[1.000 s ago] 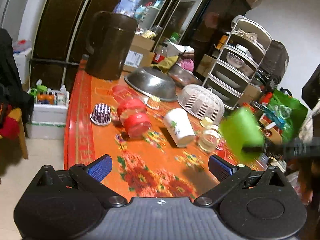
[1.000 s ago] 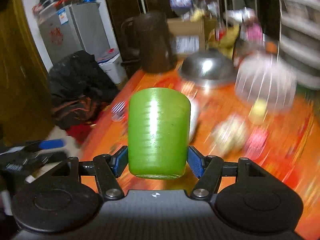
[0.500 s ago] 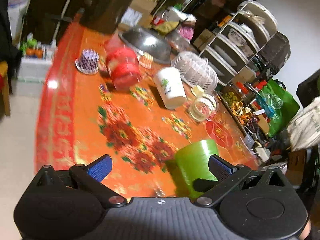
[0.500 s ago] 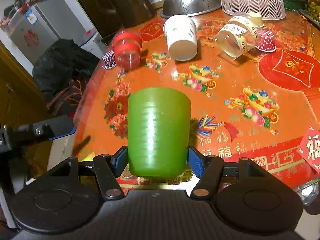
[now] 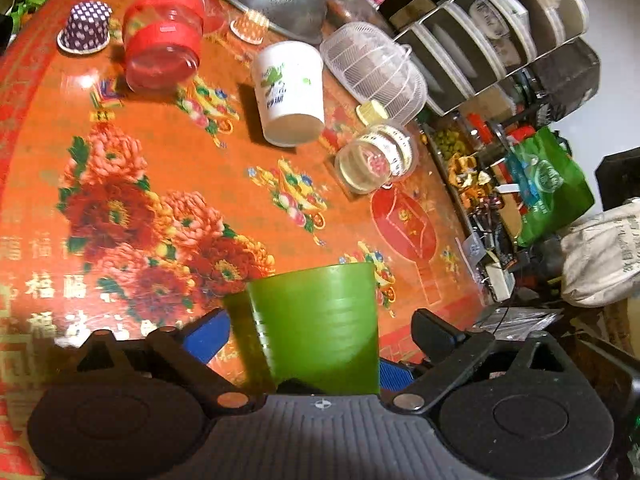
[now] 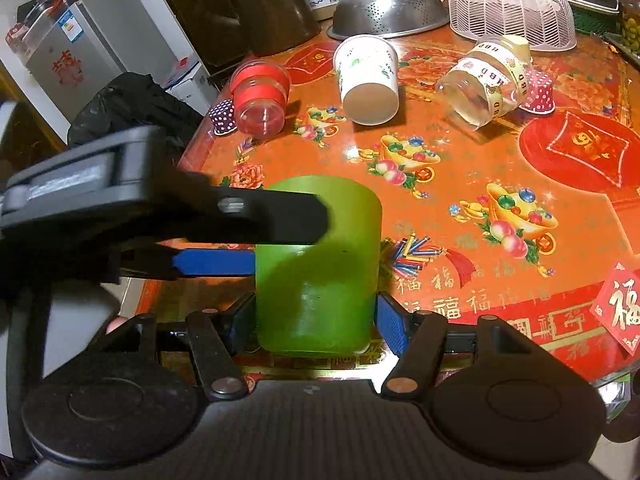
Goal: Flip cup upright
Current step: 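Lift the green cup with the right gripper and rotate it upright, then close the left gripper on the green cup while the right gripper releases it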
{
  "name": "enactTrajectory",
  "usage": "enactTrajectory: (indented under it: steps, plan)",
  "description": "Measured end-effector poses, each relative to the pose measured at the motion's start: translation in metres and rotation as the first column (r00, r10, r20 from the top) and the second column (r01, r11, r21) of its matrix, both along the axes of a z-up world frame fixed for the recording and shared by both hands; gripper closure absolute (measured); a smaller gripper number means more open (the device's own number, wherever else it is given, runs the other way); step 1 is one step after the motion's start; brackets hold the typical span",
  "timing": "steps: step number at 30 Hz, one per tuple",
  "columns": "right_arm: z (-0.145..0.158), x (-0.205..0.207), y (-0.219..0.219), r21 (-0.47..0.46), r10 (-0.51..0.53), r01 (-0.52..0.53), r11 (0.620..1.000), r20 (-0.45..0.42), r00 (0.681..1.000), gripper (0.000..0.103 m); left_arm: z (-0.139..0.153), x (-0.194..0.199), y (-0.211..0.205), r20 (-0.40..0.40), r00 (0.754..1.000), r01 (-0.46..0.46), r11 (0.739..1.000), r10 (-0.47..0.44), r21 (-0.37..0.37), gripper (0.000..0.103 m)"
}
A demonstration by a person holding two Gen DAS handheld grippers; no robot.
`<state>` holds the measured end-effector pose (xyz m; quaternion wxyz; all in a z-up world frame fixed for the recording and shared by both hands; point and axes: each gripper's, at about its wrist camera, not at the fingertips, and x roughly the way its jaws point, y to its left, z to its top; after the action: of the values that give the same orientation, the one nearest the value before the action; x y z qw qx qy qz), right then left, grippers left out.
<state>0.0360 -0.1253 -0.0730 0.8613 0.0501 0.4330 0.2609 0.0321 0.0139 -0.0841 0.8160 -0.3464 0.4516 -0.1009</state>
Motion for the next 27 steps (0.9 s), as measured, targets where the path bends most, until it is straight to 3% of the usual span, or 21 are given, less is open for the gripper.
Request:
enactTrajectory:
  steps: [8,14,22,27]
  plan:
    - [-0.001,0.000,-0.002,0.015,0.015,-0.015,1.000,-0.003,1.000,0.038,-0.004,0.012,-0.008,-0.048,0.999,-0.019,1.000,0.020,0.025,0.014]
    - [0.000,0.000,-0.002,0.018,0.021,-0.021,1.000,-0.003,1.000,0.038,-0.002,0.014,-0.012,-0.055,0.998,-0.027,0.998,0.030,0.062,0.027]
    - [-0.002,-0.003,-0.003,0.022,0.033,-0.033,0.999,-0.002,0.999,0.038,0.002,0.015,-0.016,-0.032,0.999,-0.001,0.994,0.005,0.110,0.027]
    - [0.001,-0.014,-0.008,0.012,0.018,-0.018,1.000,0.033,0.999,0.018,0.001,0.014,-0.013,0.010,1.000,0.000,0.992,-0.001,0.126,0.027]
